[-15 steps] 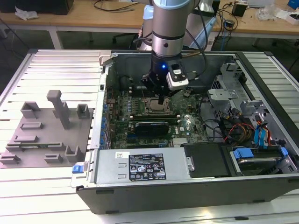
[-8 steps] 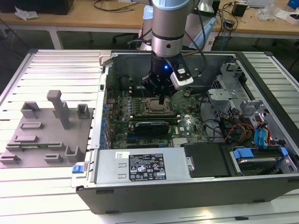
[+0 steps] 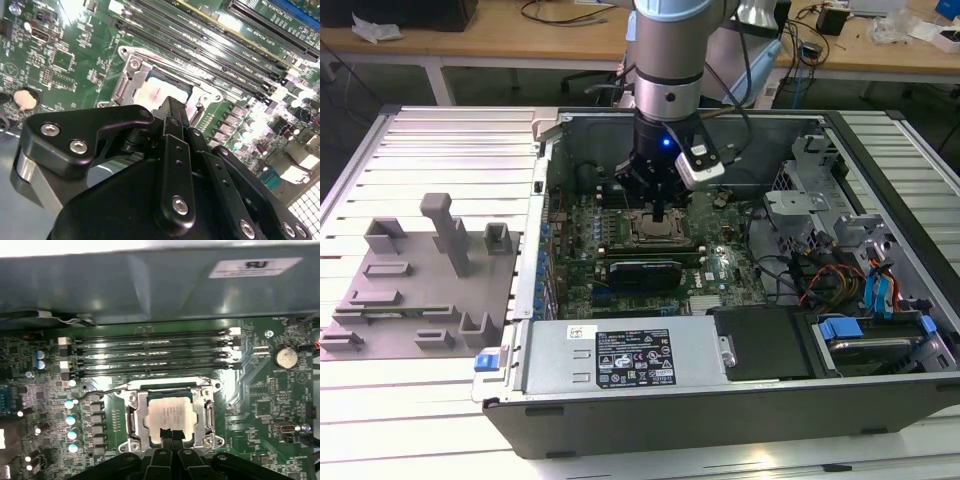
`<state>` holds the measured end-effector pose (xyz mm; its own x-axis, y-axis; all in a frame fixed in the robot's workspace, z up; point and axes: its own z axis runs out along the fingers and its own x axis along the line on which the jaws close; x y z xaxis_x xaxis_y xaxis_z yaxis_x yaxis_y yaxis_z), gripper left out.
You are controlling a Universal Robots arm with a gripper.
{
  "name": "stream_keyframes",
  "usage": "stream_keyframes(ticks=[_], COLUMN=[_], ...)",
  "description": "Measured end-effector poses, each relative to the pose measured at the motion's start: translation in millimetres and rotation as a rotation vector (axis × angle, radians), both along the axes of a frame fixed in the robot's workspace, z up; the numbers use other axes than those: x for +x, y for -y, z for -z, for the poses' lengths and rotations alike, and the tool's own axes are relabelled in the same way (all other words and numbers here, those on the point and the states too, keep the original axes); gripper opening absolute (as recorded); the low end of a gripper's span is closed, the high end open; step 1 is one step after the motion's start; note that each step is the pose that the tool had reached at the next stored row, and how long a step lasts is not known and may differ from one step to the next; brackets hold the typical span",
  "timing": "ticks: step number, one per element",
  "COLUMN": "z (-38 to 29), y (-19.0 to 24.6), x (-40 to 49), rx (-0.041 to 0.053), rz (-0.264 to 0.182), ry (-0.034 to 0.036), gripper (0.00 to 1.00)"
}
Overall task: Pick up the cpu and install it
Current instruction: 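Close the cpu cover, then install the first cpu locking lever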
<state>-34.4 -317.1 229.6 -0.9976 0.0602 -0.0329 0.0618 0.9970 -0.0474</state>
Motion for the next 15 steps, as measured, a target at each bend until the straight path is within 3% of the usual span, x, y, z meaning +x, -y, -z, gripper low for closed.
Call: stream_keyframes(ticks=[4,10,15], z=[-1.4,-10.8,-10.9], y=[-0.2,-0.3,-0.3], x=[-0.3,-0.4,-0.3], rx=[0.0001,-0.0023,-0.0028], rz=[-0.008,-0.013,-0.013], ry=[0.0002,0.0005,0.0005], gripper=[0.11,0.11,0.11])
